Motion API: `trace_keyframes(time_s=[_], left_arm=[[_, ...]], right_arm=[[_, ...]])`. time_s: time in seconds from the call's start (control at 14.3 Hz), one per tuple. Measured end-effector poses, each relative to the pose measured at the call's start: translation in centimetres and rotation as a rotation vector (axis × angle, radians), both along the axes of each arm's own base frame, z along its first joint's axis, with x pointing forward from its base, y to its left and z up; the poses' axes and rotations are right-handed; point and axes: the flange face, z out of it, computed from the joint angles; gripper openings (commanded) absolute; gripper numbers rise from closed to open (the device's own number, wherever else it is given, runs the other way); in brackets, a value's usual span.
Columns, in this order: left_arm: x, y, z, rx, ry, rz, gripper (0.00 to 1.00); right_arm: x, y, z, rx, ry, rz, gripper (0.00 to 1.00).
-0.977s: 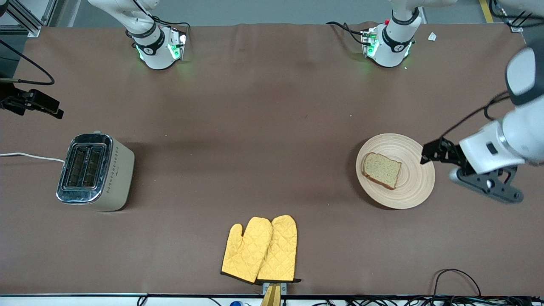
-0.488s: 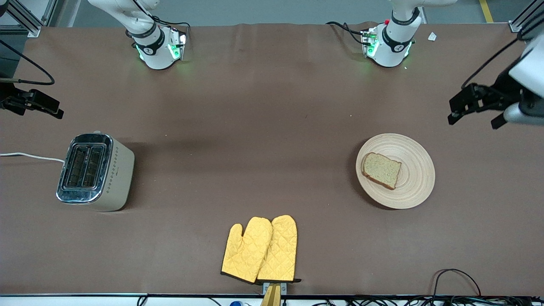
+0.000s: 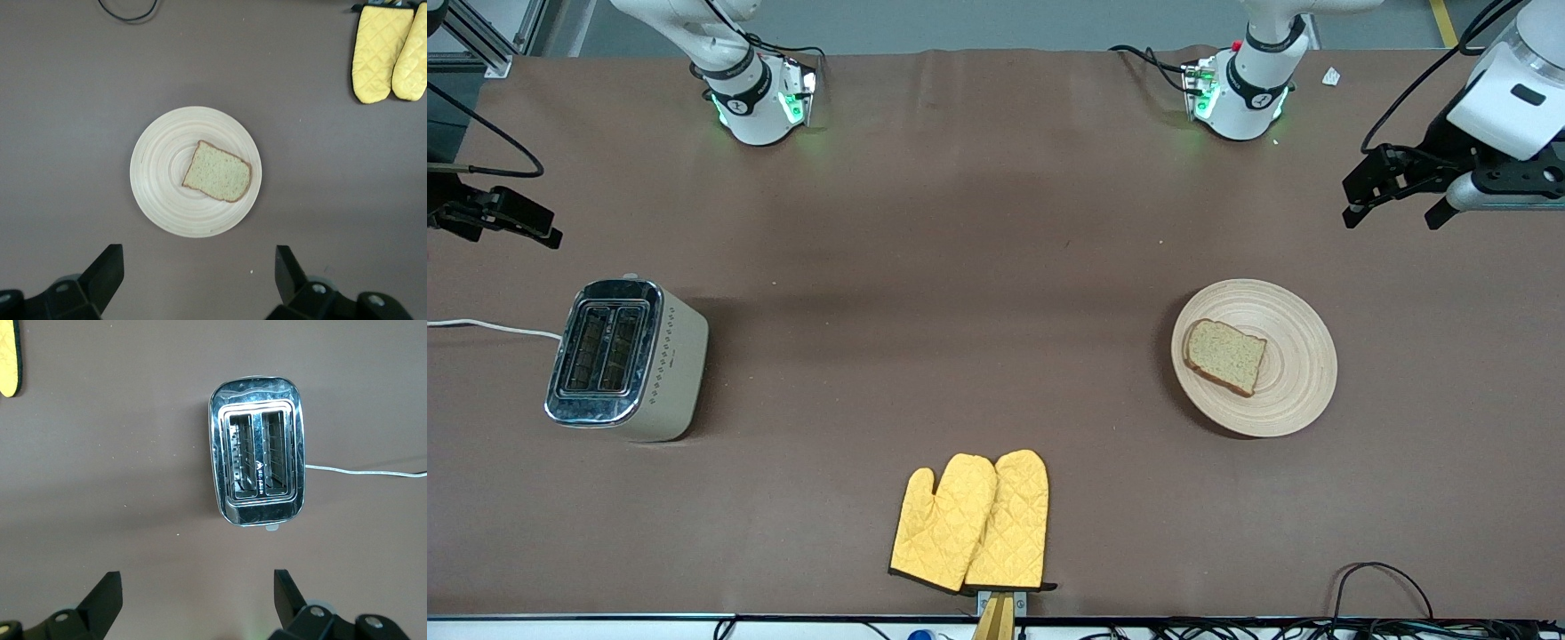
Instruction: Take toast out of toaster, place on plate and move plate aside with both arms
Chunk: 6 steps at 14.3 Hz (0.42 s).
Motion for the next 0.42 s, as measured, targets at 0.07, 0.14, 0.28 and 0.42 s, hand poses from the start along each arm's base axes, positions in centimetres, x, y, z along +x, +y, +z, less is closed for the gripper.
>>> trace_keyframes(time_s=[0.07, 0.14, 0.28, 0.42], left_arm=[[0.3, 0.1, 0.6, 0.002, 0.023, 0.000, 1.00], [0.8, 0.1, 1.0, 0.005, 0.037, -0.001, 1.00], [1.6, 0.3, 0.8, 0.036, 0.046, -0.005, 1.00], [2.1, 0.5, 0.6, 0.068, 0.045, -0.006, 1.00]], right_arm=[[0.0, 0.1, 0.0, 0.000, 0.000, 0.001, 1.00], [0.0, 0.1, 0.0, 0.000, 0.000, 0.001, 1.00], [0.0, 0.1, 0.0, 0.000, 0.000, 0.001, 1.00], [0.0, 0.1, 0.0, 0.000, 0.000, 0.001, 1.00]])
